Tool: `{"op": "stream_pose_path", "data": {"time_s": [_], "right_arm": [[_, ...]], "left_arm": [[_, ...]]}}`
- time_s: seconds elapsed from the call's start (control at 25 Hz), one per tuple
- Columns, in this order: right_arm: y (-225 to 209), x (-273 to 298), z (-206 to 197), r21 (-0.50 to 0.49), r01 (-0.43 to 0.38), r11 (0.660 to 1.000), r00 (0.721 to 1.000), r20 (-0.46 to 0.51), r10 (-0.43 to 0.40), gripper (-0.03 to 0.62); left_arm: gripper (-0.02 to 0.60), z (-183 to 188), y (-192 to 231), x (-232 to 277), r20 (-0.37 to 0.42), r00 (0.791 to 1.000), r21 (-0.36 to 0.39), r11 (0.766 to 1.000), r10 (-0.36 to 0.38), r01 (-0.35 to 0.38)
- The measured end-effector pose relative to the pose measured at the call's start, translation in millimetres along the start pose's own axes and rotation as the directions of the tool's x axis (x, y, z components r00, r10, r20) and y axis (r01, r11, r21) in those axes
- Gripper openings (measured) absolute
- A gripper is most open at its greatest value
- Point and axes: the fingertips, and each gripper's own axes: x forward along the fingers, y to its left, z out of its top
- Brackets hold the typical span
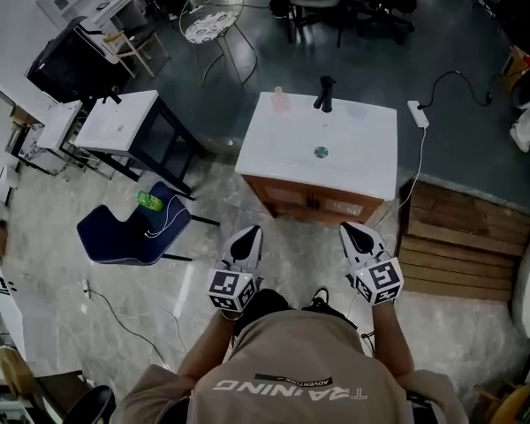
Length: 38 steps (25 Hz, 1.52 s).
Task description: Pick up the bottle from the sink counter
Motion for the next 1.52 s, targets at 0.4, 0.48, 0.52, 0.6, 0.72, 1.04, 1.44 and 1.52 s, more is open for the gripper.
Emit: {"op": "stream_pose_path", "data": {"time_s": [0.4, 0.48, 0.52, 0.6, 0.72, 1.04, 1.44, 1.52], "right_arm": [[-40, 57, 11, 0.005, 0.012, 1.000, 1.000, -0.006, -0.012, 0.008], [-36, 76, 17, -0.013, -0.013, 1.000, 1.000, -0.010, 0.013, 0.008], [-35, 84, 19, -0.020, -0.020, 1.000, 1.000, -0.016, 0.020, 0.008], [-38, 100, 22, -0.032, -0.015, 0.999, 0.999, -0.032, 0.014, 0.008], [-40, 128, 32, -0.048, 0.017, 0.999, 0.999, -0.037, -0.019, 0.008], [-44, 196, 45, -0.022, 0.117, 0.993, 0.993, -0.030, -0.118, 0.008], [-53, 250, 34, -0.034, 0.108, 0.994, 0.986, -0.122, -0.111, 0.008], [-62, 258, 37, -0.025, 0.098, 0.995, 0.988, -0.117, -0.100, 0.008]], "left_arm": [[0.008, -1, 26, 44, -0.012, 1.000, 0.021, 1.000, -0.005, 0.005], [0.008, -5, 46, 51, -0.017, 1.000, 0.022, 1.000, 0.005, -0.005], [0.008, -5, 55, 56, -0.017, 1.000, 0.025, 1.000, 0.007, -0.006], [0.008, -2, 73, 70, -0.016, 1.000, 0.036, 0.999, -0.006, 0.006], [0.008, 14, 102, 91, 0.003, 0.999, 0.079, 0.996, -0.042, 0.042], [0.008, 20, 161, 148, -0.002, 0.984, 0.091, 0.980, -0.178, 0.177], [0.008, 18, 202, 185, -0.006, 0.981, 0.062, 0.979, -0.194, 0.194], [0.008, 20, 205, 193, -0.006, 0.983, 0.053, 0.982, -0.184, 0.184]]}}
